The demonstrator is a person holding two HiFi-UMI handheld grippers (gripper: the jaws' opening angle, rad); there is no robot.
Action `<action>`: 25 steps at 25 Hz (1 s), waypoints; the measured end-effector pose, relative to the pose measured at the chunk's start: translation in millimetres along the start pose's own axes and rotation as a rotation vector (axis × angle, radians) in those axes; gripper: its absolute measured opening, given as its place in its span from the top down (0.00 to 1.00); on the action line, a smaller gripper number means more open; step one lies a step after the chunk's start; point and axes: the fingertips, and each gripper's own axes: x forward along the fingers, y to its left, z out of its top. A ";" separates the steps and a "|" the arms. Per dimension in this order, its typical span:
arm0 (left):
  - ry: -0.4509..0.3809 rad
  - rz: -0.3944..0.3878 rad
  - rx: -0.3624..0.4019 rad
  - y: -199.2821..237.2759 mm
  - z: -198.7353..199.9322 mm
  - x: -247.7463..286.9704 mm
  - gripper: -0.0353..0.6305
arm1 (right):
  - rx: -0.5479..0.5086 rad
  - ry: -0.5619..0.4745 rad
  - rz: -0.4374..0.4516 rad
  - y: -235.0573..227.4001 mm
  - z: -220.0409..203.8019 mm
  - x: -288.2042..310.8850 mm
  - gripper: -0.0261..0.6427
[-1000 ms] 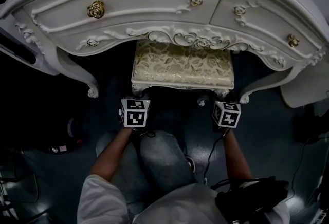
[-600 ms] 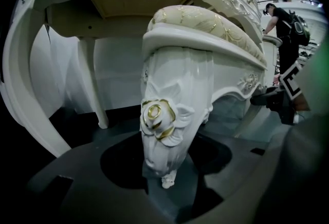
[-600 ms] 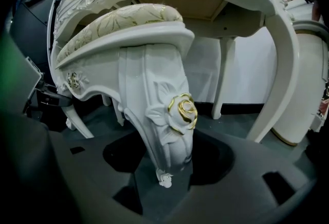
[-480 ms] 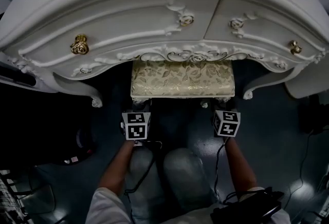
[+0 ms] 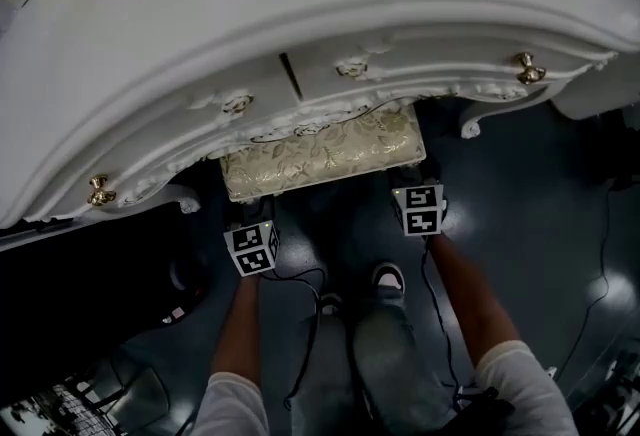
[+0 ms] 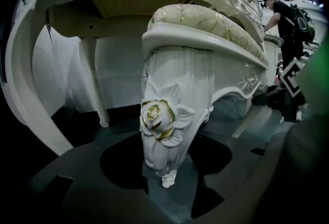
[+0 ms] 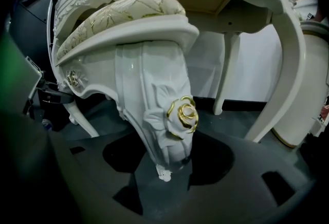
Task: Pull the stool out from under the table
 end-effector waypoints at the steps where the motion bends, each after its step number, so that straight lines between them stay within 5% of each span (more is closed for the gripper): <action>1: 0.006 0.000 0.001 -0.1 0.0 0.2 0.59 | -0.005 0.003 0.003 -0.5 0.7 0.4 0.60; 11: 0.058 0.006 0.006 -25.5 -38.9 -48.5 0.59 | -0.030 0.065 0.036 9.5 -41.4 -50.3 0.60; 25: 0.152 -0.001 -0.011 -29.4 -45.7 -53.3 0.59 | -0.050 0.111 0.050 8.3 -42.9 -50.9 0.60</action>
